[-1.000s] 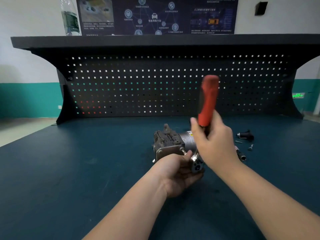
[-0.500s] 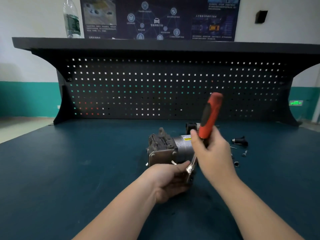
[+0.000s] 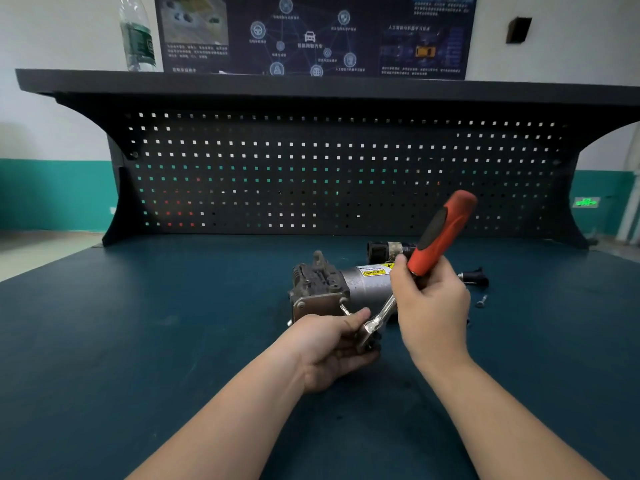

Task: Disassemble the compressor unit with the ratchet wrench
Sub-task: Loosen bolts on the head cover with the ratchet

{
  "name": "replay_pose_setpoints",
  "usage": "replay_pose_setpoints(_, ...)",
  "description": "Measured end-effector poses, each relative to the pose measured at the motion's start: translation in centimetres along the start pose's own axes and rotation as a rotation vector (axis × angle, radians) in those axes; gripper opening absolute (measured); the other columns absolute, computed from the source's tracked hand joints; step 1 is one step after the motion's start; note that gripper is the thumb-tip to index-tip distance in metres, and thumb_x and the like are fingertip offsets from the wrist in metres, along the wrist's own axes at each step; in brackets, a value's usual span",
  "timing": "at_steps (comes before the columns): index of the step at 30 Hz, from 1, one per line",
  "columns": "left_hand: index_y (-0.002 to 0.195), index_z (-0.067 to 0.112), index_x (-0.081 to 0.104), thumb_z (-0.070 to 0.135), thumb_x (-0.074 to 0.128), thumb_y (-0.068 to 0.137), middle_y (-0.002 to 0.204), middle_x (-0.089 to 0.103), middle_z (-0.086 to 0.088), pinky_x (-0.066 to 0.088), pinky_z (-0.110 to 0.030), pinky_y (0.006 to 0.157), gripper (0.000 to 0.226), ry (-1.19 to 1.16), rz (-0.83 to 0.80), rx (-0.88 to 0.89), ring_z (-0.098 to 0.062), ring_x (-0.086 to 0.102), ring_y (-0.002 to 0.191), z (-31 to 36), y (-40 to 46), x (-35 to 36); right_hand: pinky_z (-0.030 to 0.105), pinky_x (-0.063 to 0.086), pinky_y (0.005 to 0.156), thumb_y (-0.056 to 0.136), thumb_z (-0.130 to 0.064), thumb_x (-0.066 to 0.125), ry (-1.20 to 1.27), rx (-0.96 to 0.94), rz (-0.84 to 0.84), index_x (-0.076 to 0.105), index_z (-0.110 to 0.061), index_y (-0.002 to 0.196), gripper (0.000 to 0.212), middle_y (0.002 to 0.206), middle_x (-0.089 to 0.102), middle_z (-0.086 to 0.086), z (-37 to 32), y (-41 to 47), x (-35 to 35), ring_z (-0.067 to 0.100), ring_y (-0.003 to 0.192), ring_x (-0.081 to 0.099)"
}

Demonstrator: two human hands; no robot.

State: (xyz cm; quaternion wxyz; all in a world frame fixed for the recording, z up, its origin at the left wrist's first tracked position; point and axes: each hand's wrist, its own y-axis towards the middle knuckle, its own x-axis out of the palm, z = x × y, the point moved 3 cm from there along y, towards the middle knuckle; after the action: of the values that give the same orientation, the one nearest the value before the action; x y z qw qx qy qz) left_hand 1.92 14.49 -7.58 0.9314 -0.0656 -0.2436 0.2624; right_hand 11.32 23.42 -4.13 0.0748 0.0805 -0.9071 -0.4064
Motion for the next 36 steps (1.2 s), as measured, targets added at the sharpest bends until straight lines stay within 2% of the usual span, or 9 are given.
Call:
replay_pose_setpoints(5,0.074,0.0,0.064,0.009,0.067,0.084,0.062,0.065,-0.01,0.06,-0.033,0.064,0.013,0.013,-0.008,0.014,-0.017,0.064,0.057,0.0,0.0,0.1,0.013,0.03,0.047,0.084,-0.03,0.061,0.023,0.009,-0.007,0.046,-0.037,0.058,0.031,0.044,0.045,-0.017,0.1,0.1,-0.1,0.005,0.042,0.039)
replay_pose_setpoints(8,0.077,0.0,0.064,0.009,0.067,0.084,0.065,0.065,-0.01,0.059,-0.033,0.066,0.012,0.014,-0.021,0.044,-0.017,0.064,0.059,0.1,0.0,0.2,0.015,0.03,0.046,0.082,-0.034,0.059,0.058,0.021,0.016,0.043,-0.031,0.06,0.028,0.044,0.044,-0.016,0.0,0.1,-0.1,0.005,0.042,0.037)
replay_pose_setpoints(13,0.081,0.0,0.063,0.009,0.067,0.084,0.071,0.065,-0.012,0.059,-0.032,0.063,0.01,-0.001,-0.009,0.05,-0.018,0.063,0.063,0.2,0.0,0.2,0.012,0.033,0.049,0.089,-0.026,0.064,0.062,0.017,0.019,0.044,-0.029,0.064,0.033,0.047,0.049,-0.018,0.1,0.3,-0.2,0.001,0.046,0.042)
replay_pose_setpoints(18,0.078,0.005,0.062,0.013,0.065,0.087,0.059,0.066,-0.006,0.058,-0.027,0.057,0.012,0.011,0.008,0.028,-0.013,0.064,0.05,0.3,0.0,0.1,0.008,0.037,0.054,0.087,-0.049,0.061,0.083,0.0,-0.023,0.051,-0.029,0.072,0.027,0.054,0.055,-0.018,-0.7,0.2,-0.2,-0.003,0.051,0.049)
replay_pose_setpoints(21,0.081,0.008,0.062,0.014,0.064,0.087,0.059,0.066,-0.005,0.057,-0.025,0.054,0.01,0.003,0.029,0.017,-0.012,0.065,0.051,0.4,-0.1,0.1,0.005,0.039,0.058,0.084,-0.054,0.056,0.113,-0.017,-0.059,0.052,-0.031,0.077,0.025,0.059,0.057,-0.019,-1.0,0.1,-0.2,-0.006,0.055,0.051)
replay_pose_setpoints(23,0.084,0.007,0.062,0.015,0.065,0.087,0.062,0.065,-0.005,0.057,-0.025,0.054,0.009,-0.003,0.045,0.002,-0.014,0.065,0.054,0.4,0.0,0.0,0.012,0.041,0.059,0.08,-0.062,0.053,0.132,-0.007,-0.122,0.053,-0.035,0.08,0.026,0.061,0.056,-0.019,-1.0,0.1,0.0,-0.002,0.054,0.05)
replay_pose_setpoints(26,0.085,0.006,0.062,0.015,0.065,0.087,0.064,0.065,-0.007,0.057,-0.026,0.053,0.01,-0.003,0.059,-0.021,-0.016,0.064,0.059,0.3,0.1,-0.1,0.032,0.045,0.062,0.078,-0.064,0.05,0.147,0.025,-0.209,0.053,-0.045,0.081,0.02,0.063,0.056,-0.018,-0.7,0.1,0.3,0.004,0.058,0.051)
replay_pose_setpoints(30,0.082,0.004,0.061,0.014,0.065,0.087,0.061,0.064,-0.009,0.058,-0.03,0.055,0.012,-0.052,0.065,-0.029,-0.019,0.063,0.061,0.1,0.0,0.1,0.038,0.042,0.069,0.079,-0.062,0.051,0.186,0.029,-0.259,0.054,-0.044,0.082,0.018,0.068,0.056,-0.02,-0.6,0.4,0.1,0.006,0.066,0.051)
replay_pose_setpoints(36,0.088,0.002,0.061,0.01,0.061,0.089,0.063,0.067,-0.011,0.059,-0.034,0.062,0.008,-0.176,0.028,-0.046,-0.018,0.067,0.053,-0.1,-0.2,0.5,0.014,0.042,0.066,0.078,-0.052,0.061,0.214,-0.113,-0.358,0.056,-0.043,0.082,0.011,0.07,0.056,-0.015,-1.7,0.0,0.2,0.0,0.065,0.052)
